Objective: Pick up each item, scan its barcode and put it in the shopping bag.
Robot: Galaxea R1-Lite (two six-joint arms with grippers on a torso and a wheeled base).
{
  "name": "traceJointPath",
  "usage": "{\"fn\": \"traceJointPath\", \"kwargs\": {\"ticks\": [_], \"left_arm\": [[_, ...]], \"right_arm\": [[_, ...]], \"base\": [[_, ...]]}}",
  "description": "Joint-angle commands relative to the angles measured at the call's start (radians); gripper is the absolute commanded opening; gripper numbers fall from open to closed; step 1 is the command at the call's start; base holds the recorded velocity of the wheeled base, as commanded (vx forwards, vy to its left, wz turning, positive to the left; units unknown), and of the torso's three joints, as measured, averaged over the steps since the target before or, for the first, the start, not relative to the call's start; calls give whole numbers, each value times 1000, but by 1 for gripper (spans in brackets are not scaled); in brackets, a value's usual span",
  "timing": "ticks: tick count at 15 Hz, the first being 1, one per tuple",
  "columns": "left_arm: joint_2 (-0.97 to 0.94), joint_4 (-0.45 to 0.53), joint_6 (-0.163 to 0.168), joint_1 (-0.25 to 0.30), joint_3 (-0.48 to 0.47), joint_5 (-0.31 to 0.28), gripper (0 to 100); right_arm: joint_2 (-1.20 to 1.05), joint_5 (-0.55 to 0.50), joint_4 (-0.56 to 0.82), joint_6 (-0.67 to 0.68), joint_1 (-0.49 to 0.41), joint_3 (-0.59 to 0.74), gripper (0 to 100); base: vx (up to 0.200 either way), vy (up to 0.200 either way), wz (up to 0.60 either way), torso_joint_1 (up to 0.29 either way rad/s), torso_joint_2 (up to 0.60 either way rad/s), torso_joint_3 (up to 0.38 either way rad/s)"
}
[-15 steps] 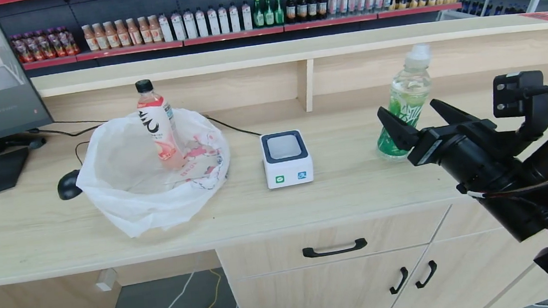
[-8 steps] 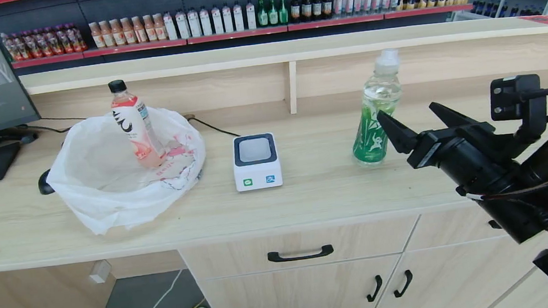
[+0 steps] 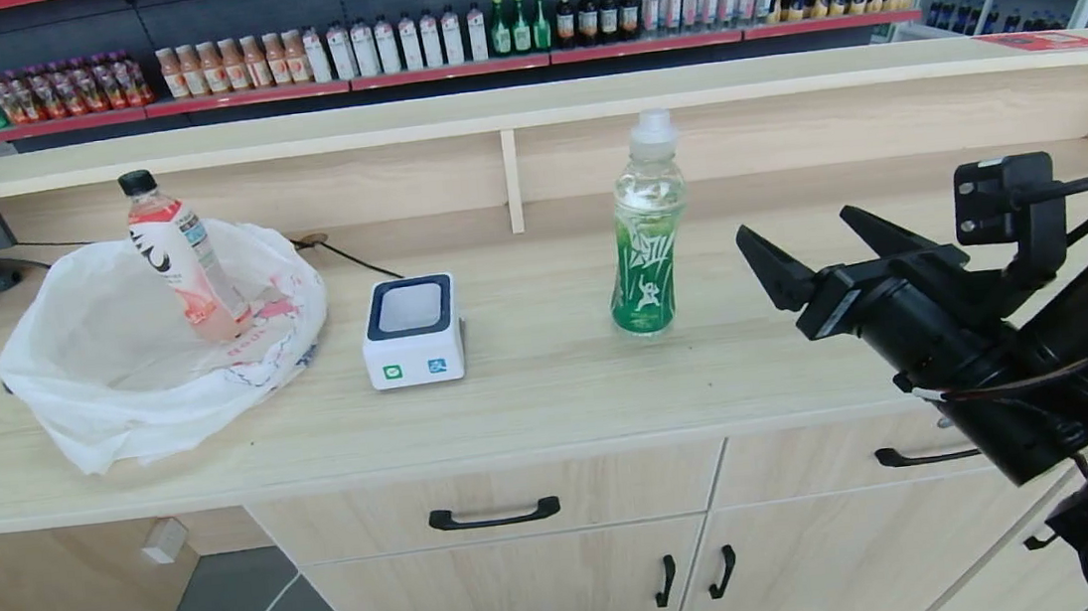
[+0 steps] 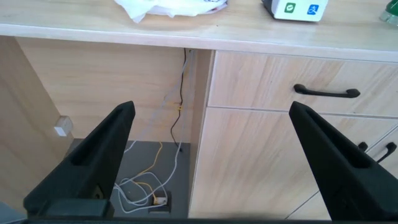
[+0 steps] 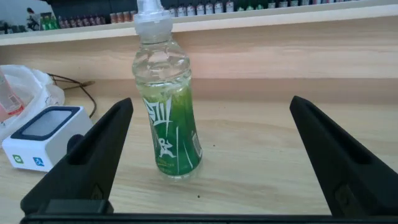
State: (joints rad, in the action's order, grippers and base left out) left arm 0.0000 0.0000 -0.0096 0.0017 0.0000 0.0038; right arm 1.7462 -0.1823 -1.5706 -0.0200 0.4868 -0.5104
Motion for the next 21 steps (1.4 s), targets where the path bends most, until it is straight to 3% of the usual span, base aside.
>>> {"fn": "traceJointPath", "kwargs": {"ticks": [1, 4, 6, 14, 21], "left_arm": [[0, 0, 0, 0, 0, 1, 100], [0, 0, -1, 0, 0, 1, 100], [0, 0, -1, 0, 0, 1, 100], [0, 0, -1, 0, 0, 1, 100], [0, 0, -1, 0, 0, 1, 100]], "right_arm": [[-2, -2, 0, -15, 72, 36, 100], [49, -91, 1, -55, 233, -51, 100], [134, -174, 8, -51, 273, -168, 100], [297, -192, 44, -44, 168, -252, 100], [431, -151, 90, -44, 115, -448, 100]], "base": [[0, 0, 0, 0, 0, 0], [0, 0, 0, 0, 0, 0], [0, 0, 0, 0, 0, 0], [0, 0, 0, 0, 0, 0], [0, 0, 0, 0, 0, 0]]}}
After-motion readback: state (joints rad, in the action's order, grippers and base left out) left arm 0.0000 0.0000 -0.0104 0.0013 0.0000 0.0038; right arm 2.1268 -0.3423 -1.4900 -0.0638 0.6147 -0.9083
